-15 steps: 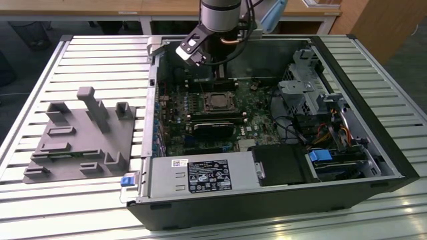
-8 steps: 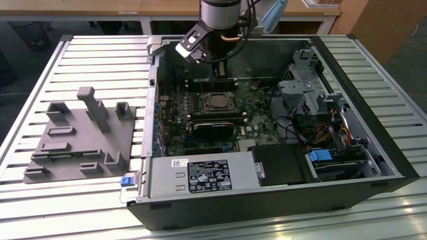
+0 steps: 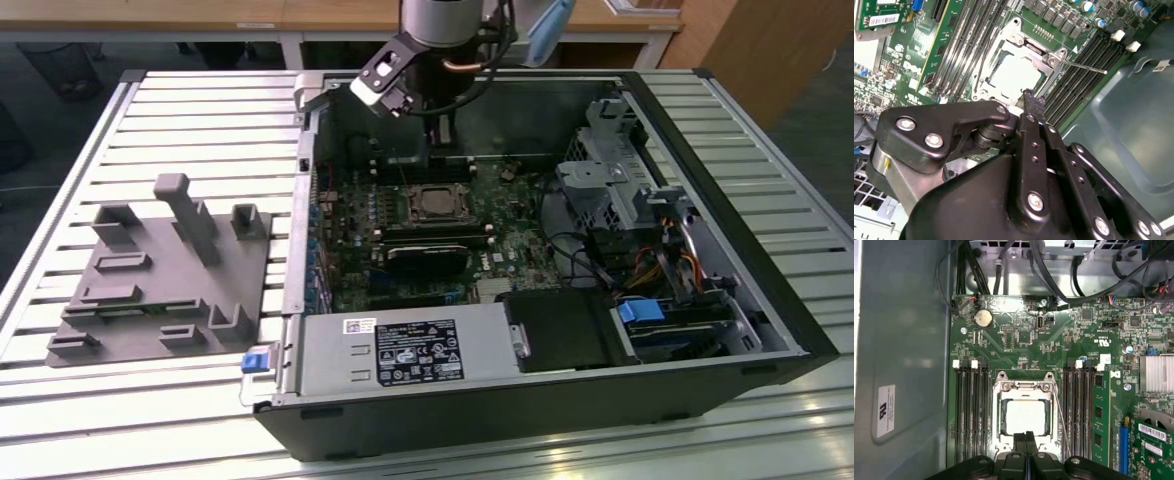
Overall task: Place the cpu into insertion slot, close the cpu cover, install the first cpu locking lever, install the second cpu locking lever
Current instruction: 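Install the first cpu locking lever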
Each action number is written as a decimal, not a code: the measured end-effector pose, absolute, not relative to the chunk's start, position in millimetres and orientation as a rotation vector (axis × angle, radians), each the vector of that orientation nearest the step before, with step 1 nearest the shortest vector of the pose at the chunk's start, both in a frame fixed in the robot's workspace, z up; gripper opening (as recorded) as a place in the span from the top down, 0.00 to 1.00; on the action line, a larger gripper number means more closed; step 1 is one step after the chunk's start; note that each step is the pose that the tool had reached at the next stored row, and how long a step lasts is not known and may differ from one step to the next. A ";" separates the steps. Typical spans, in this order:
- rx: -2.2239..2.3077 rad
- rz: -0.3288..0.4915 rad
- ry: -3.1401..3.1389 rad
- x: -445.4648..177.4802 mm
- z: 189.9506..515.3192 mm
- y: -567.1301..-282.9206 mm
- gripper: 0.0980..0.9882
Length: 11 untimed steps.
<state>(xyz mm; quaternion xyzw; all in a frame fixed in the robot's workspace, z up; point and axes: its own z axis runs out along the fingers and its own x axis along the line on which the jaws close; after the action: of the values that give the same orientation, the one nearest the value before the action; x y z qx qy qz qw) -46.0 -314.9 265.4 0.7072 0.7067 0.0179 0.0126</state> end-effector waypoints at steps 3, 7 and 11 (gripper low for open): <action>2.151 0.057 2.255 -46.0 265.5 -314.9 0.99; 2.069 0.058 2.333 -46.0 265.4 -314.9 0.99; 1.983 0.059 2.408 -46.0 265.4 -314.9 0.99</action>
<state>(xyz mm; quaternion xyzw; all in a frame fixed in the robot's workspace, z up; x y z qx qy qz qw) -46.0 -314.9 265.4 0.6356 0.7717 0.0190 0.0109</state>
